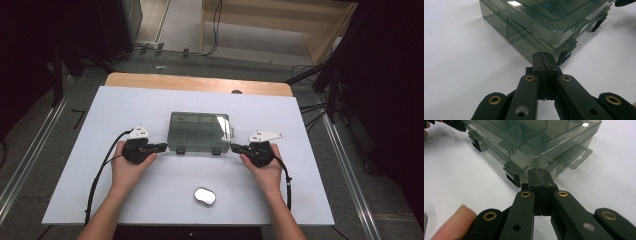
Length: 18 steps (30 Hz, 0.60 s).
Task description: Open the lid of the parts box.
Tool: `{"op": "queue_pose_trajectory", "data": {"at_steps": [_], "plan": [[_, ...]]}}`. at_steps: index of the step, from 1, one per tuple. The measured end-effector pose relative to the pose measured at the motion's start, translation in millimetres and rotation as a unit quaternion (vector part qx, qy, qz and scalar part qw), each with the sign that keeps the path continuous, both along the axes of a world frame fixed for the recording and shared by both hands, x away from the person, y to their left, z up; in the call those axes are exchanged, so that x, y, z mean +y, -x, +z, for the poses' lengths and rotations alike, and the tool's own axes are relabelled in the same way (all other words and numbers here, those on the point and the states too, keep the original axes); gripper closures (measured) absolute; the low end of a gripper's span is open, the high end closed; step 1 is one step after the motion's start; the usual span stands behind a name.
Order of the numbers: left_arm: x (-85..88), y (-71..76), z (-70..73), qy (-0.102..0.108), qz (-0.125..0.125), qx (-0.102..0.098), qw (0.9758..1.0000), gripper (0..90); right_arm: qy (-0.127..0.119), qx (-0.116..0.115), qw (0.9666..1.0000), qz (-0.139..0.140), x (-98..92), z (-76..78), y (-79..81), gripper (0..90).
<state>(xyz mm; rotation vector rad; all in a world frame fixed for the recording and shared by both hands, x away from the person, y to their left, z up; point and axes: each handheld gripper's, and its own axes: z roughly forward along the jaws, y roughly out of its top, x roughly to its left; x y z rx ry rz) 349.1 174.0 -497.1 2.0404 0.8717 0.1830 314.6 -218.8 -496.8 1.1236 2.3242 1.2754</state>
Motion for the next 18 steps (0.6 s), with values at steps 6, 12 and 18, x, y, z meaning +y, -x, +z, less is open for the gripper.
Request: {"op": "queue_pose_trajectory", "data": {"at_steps": [6,12,18], "plan": [[0.2,0.8,3.4,0.016,0.001,-0.007,0.9998,89.3,-0.003,0.001,1.0,-0.001,-0.5,-0.6,-0.1,88.3],[1.3,0.7,5.4,0.032,0.0,-0.01,0.9994,89.3,-0.002,-0.005,1.0,0.0,1.2,-0.4,0.8,88.3],[0.3,0.9,5.5,0.05,-0.001,-0.016,0.9986,89.3,-0.006,-0.017,0.9998,-0.003,2.2,1.1,2.6,88.3]]}}
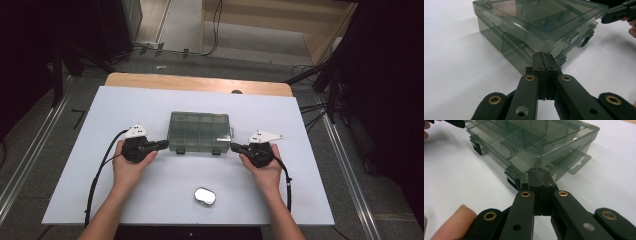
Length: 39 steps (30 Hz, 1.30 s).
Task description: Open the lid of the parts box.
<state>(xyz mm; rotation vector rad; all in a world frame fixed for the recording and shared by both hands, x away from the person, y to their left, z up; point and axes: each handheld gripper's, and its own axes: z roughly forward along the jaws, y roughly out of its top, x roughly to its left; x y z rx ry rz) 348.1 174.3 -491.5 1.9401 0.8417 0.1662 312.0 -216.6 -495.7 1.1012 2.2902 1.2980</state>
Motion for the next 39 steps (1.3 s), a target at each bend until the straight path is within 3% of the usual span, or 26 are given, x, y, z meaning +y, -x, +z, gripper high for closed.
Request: {"op": "queue_pose_trajectory", "data": {"at_steps": [11,18,22,28,31,34,39], "plan": [[0.8,-0.6,3.4,0.035,0.005,-0.016,0.9992,89.3,-0.016,-0.03,0.9994,0.0,-0.5,3.1,3.0,88.0],[1.0,-2.1,6.1,0.052,0.012,-0.028,0.9982,89.4,-0.026,-0.046,0.9986,0.0,-0.4,5.7,4.4,79.6],[0.8,-3.3,8.3,0.055,0.016,-0.034,0.9978,89.4,-0.055,-0.045,0.9974,-0.006,-2.4,7.3,4.4,67.1],[-0.1,-8.4,15.9,0.057,0.023,-0.043,0.9972,89.4,-0.075,-0.065,0.9942,-0.041,-6.1,13.3,5.4,36.3],[-1.6,-10.8,20.2,0.063,0.028,-0.047,0.9966,89.3,-0.092,-0.064,0.9925,-0.051,-8.7,15.5,4.4,23.5],[-3.6,-14.0,23.3,0.059,0.027,-0.053,0.9965,89.4,-0.118,-0.051,0.9907,-0.045,-10.8,16.5,2.5,13.4],[-5.1,-19.2,28.5,0.065,0.035,-0.061,0.9954,89.3,-0.128,-0.054,0.989,-0.051,-10.2,21.7,0.3,0.0]]}}
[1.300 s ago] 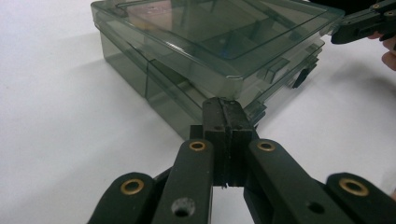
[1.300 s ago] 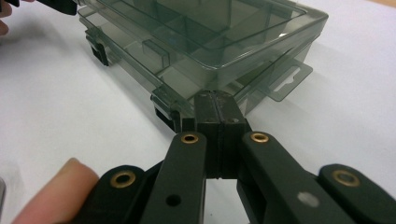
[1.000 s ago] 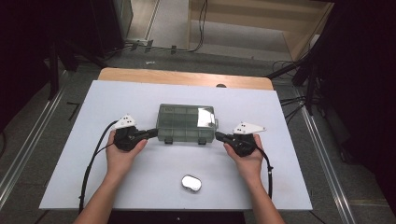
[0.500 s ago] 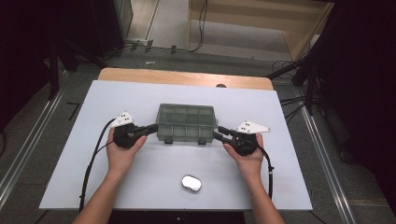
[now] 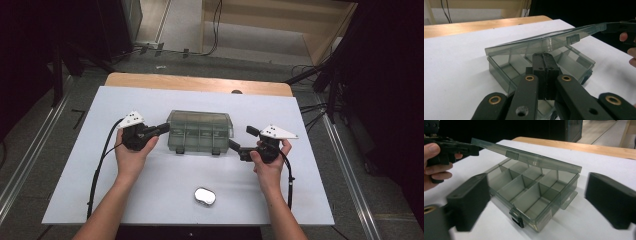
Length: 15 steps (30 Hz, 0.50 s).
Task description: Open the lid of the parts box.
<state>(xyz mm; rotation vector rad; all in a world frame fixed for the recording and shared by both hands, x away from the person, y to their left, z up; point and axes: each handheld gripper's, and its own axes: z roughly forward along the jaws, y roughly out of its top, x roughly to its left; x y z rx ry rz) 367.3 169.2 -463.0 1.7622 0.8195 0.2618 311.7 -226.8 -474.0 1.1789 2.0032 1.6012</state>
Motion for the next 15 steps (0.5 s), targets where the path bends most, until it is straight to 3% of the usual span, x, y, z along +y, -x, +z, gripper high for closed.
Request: {"op": "queue_pose_trajectory", "data": {"at_steps": [5,12,13,15], "plan": [[-2.8,-5.8,3.4,0.002,0.002,0.0,1.0,89.4,-0.004,-0.001,1.0,0.001,2.6,3.8,-7.1,0.0],[-6.6,-13.4,9.1,0.018,0.007,-0.004,0.9998,89.4,0.009,-0.01,0.9992,-0.038,7.9,8.9,-17.3,0.0],[-7.2,-14.4,10.0,0.018,0.007,-0.004,0.9998,89.3,0.007,-0.011,0.9989,-0.046,8.4,9.6,-18.2,1.4],[-8.6,-16.8,11.4,0.022,0.008,-0.005,0.9997,89.3,0.006,-0.017,0.9976,-0.067,9.0,10.5,-20.1,13.3]]}}
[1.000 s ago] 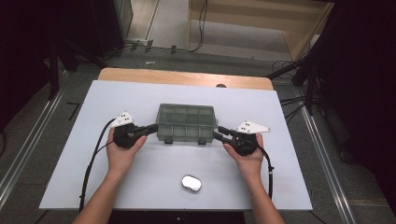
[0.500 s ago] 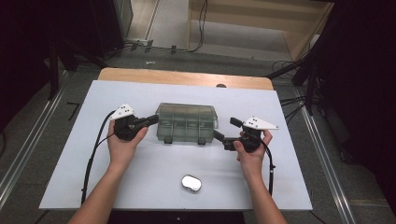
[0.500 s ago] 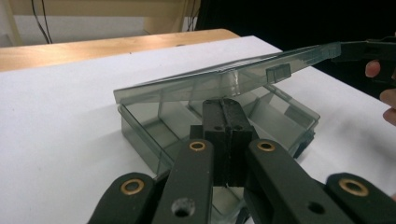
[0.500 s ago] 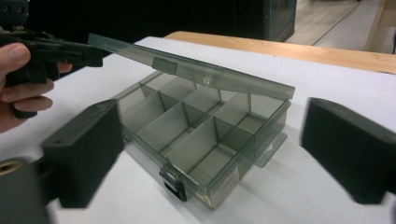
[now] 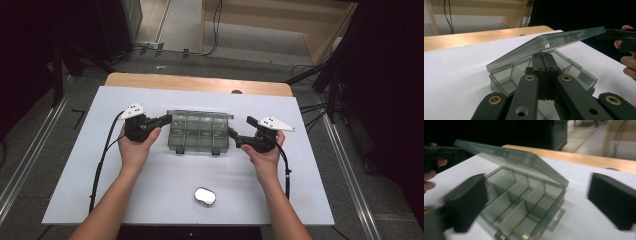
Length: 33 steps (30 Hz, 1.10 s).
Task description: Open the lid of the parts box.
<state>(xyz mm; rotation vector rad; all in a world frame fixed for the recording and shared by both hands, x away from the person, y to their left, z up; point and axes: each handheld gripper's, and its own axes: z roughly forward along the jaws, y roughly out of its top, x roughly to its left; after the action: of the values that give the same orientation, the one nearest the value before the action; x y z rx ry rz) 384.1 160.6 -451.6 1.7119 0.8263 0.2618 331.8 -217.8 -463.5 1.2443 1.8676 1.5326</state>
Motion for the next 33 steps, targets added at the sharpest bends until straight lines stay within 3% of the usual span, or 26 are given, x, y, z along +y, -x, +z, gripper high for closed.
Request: {"op": "queue_pose_trajectory", "data": {"at_steps": [5,8,11,14,18,25,33], "plan": [[-3.1,-6.3,3.0,0.01,0.006,-0.001,0.9999,89.3,0.012,-0.009,0.9992,-0.038,4.3,1.4,-6.4,34.3],[-5.7,-9.4,5.1,0.012,0.008,-0.005,0.9999,89.4,0.02,-0.012,0.9992,-0.031,8.0,1.2,-10.4,46.6],[-9.0,-12.0,8.0,0.01,0.01,-0.01,0.9999,89.3,0.019,-0.005,0.9988,-0.044,12.3,1.2,-13.8,50.8],[-11.2,-14.2,9.7,0.02,0.014,-0.012,0.9996,89.3,0.017,-0.014,0.9983,-0.054,14.6,1.1,-16.5,58.9],[-12.6,-17.6,10.1,0.022,0.021,-0.016,0.9994,89.3,0.016,-0.021,0.9976,-0.065,17.6,1.4,-21.2,64.1],[-13.3,-25.1,11.1,0.027,0.032,-0.018,0.999,89.3,0.005,-0.012,0.9977,-0.066,21.1,3.0,-32.4,68.8],[-9.8,-28.9,9.0,0.031,0.024,-0.028,0.9988,89.2,0.006,-0.028,0.9961,-0.084,25.1,5.9,-38.3,77.3]]}}
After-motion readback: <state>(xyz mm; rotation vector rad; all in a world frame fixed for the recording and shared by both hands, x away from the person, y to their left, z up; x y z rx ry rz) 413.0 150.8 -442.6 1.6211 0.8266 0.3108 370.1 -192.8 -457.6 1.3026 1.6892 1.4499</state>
